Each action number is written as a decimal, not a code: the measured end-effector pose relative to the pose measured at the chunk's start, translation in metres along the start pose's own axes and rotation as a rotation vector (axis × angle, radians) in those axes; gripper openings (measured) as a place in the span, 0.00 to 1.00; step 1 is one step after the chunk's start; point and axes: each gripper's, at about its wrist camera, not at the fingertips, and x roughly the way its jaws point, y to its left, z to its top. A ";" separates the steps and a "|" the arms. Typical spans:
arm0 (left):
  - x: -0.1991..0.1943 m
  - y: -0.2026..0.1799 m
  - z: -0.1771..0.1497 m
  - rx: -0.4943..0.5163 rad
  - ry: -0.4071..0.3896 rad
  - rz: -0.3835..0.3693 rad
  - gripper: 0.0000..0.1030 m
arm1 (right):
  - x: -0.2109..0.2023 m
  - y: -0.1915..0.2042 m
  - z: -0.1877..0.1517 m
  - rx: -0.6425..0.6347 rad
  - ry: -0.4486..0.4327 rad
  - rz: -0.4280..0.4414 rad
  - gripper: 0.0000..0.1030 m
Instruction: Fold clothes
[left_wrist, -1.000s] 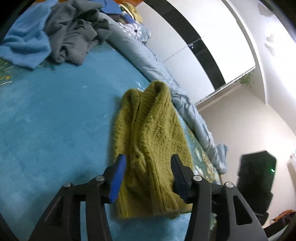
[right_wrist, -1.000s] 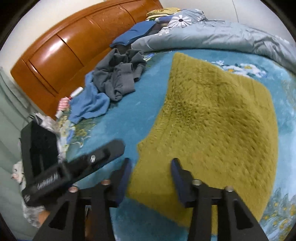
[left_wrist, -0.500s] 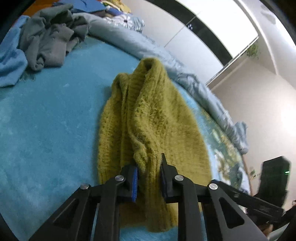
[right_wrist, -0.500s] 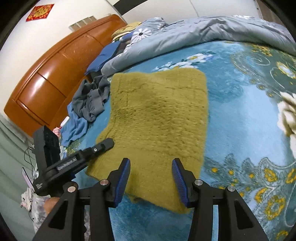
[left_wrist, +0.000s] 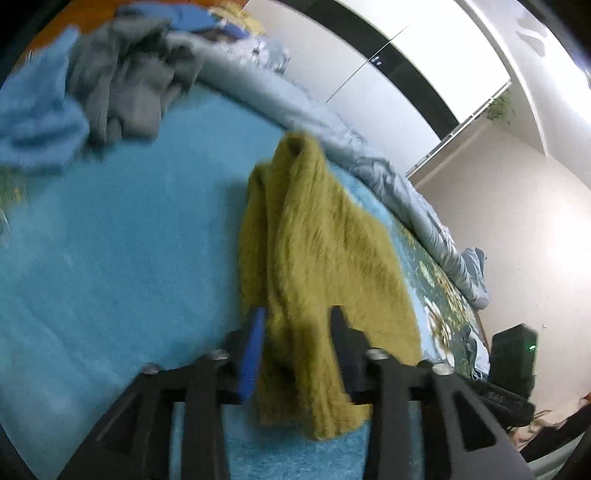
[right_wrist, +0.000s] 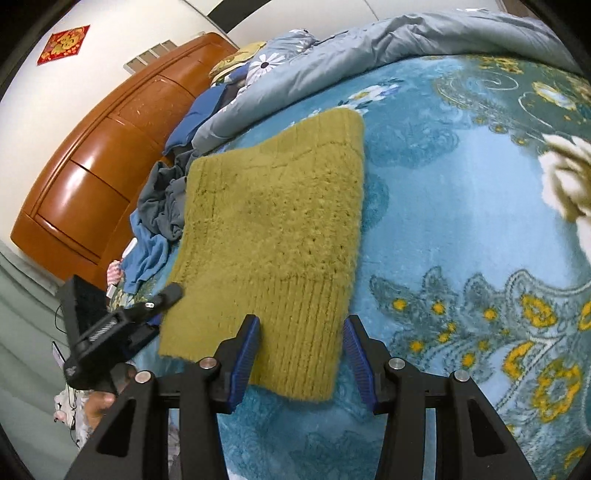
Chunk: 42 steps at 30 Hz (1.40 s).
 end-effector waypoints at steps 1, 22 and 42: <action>-0.002 -0.003 0.010 0.016 -0.022 0.004 0.59 | 0.000 -0.002 -0.001 0.011 -0.007 0.009 0.52; 0.152 0.049 0.153 -0.005 0.270 -0.099 0.69 | 0.008 -0.013 -0.025 0.144 -0.075 0.116 0.56; 0.058 -0.031 0.100 0.039 0.118 0.019 0.29 | -0.040 -0.029 0.068 0.029 0.060 0.185 0.23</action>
